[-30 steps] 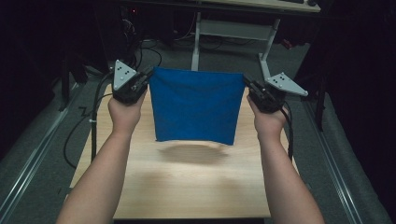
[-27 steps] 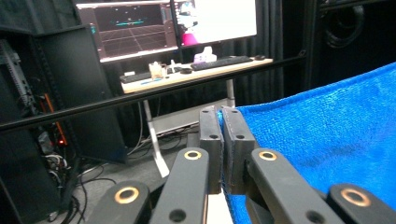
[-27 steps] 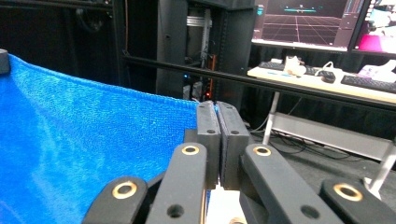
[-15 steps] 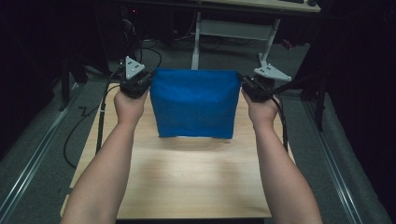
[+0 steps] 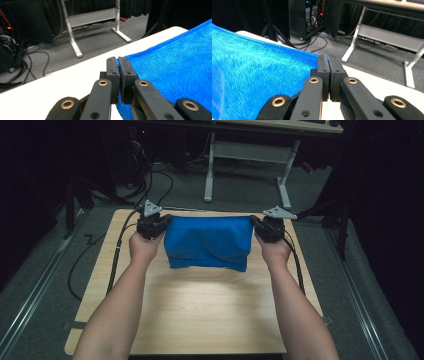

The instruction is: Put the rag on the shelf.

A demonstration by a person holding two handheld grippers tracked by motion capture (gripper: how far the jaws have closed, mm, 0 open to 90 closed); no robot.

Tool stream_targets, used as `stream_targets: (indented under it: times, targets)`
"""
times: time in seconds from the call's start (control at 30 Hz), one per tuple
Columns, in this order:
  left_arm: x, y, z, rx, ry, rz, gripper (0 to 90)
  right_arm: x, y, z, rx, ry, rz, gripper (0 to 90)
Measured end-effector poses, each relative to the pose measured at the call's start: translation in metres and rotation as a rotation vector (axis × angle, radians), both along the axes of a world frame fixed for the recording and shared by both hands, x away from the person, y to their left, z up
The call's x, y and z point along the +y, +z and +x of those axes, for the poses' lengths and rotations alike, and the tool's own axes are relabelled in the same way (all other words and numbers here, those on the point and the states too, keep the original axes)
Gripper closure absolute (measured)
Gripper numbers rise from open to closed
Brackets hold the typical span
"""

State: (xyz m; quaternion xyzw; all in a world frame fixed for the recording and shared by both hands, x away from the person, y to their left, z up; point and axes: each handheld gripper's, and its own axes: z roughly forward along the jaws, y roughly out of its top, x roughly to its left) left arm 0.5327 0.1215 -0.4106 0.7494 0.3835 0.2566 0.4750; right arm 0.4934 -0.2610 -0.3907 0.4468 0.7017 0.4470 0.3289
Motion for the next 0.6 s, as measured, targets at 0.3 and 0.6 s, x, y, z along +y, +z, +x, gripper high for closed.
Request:
stream_targets:
  times: [0.3, 0.6]
  targets:
    - [-0.003, -0.03, -0.005, 0.062, -0.025, -0.014, 87.9, -0.006, -0.032, -0.002, 0.074, -0.012, 0.017, 89.6]
    - [-0.004, -0.058, -0.012, 0.104, -0.036, -0.021, 87.9, 0.001, -0.058, -0.006, 0.125, 0.023, 0.038, 89.6]
